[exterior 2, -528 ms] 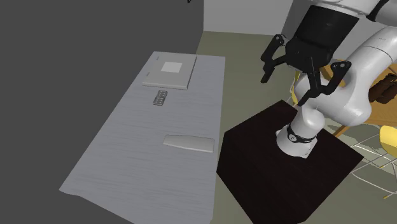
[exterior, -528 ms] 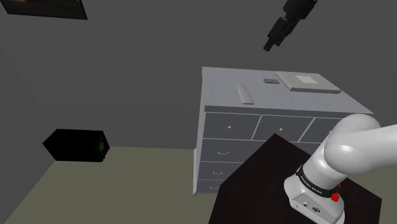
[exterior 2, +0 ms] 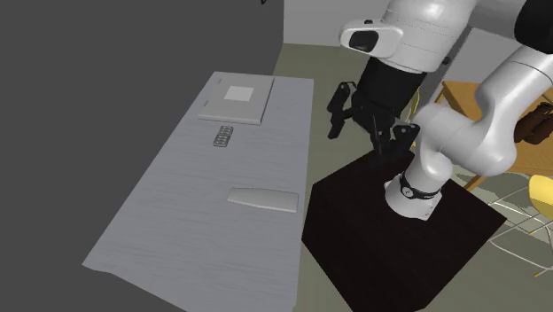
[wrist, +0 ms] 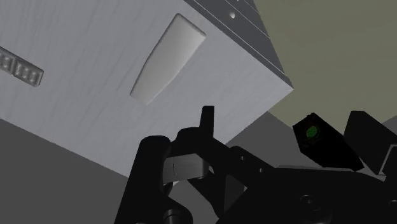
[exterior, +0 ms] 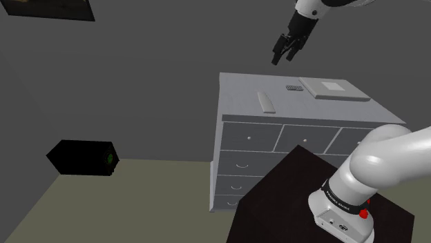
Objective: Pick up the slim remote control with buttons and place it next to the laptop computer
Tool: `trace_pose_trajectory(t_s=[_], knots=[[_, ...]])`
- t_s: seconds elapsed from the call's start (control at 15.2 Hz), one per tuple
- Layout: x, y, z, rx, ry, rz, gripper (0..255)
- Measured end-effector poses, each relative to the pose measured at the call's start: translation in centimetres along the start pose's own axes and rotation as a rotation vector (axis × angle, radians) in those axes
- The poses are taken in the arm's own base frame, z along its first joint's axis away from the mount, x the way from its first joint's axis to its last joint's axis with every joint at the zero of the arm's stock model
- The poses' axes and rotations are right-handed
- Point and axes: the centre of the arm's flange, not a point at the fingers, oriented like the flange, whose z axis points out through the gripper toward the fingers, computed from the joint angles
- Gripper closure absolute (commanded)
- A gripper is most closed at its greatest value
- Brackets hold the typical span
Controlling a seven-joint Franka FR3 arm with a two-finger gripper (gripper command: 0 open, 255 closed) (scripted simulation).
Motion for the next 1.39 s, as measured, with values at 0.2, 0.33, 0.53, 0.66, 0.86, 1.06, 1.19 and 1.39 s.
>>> trace_pose_trajectory(t_s=[0.2,0.33,0.53,0.66,0.86,1.06,1.19,1.39], knots=[[2.2,1.5,2.9,-0.010,-0.028,0.080,0],[3.3,2.5,5.6,-0.017,-0.049,0.134,0],[5.0,4.1,8.8,-0.027,-0.077,0.214,0],[5.8,5.5,11.1,-0.034,-0.096,0.268,0],[6.7,7.3,14.5,-0.043,-0.126,0.348,0],[8.0,9.4,18.1,-0.053,-0.155,0.429,0],[8.5,10.9,20.4,-0.060,-0.174,0.482,0],[9.1,12.8,23.6,-0.070,-0.204,0.563,0]])
